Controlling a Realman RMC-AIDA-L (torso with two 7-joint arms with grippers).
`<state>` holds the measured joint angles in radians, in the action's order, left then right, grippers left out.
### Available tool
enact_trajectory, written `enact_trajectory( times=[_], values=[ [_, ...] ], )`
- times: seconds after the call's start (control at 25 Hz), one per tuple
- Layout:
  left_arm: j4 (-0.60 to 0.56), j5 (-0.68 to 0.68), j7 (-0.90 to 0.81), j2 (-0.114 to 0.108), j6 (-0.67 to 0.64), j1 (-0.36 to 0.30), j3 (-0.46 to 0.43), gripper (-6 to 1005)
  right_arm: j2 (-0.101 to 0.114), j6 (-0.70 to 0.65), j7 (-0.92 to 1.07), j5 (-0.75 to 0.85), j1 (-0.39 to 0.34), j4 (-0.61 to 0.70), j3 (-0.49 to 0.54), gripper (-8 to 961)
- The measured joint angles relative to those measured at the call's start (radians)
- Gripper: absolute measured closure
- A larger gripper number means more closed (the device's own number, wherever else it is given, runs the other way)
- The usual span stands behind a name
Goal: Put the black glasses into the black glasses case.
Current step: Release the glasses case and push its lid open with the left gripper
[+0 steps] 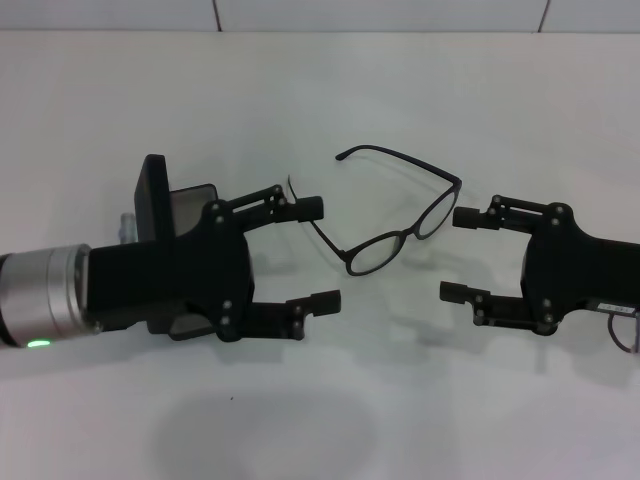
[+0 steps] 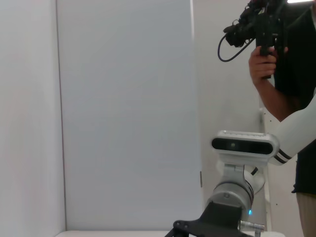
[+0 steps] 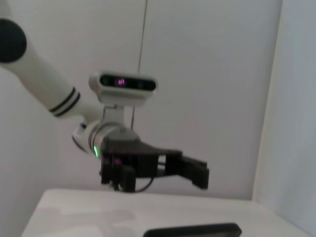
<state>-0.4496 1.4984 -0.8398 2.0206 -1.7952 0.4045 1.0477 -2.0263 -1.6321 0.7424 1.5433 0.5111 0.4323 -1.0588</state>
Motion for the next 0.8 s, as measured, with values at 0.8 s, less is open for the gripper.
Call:
enact_trajectory(
  times=[0.8],
  values=[
    [-0.064,-0.096,-0.361,-0.018,0.021,-0.021,-0.088,113,0.001,-0.006,-0.026,-0.07,-0.028,-0.02,0.006,261]
  ],
)
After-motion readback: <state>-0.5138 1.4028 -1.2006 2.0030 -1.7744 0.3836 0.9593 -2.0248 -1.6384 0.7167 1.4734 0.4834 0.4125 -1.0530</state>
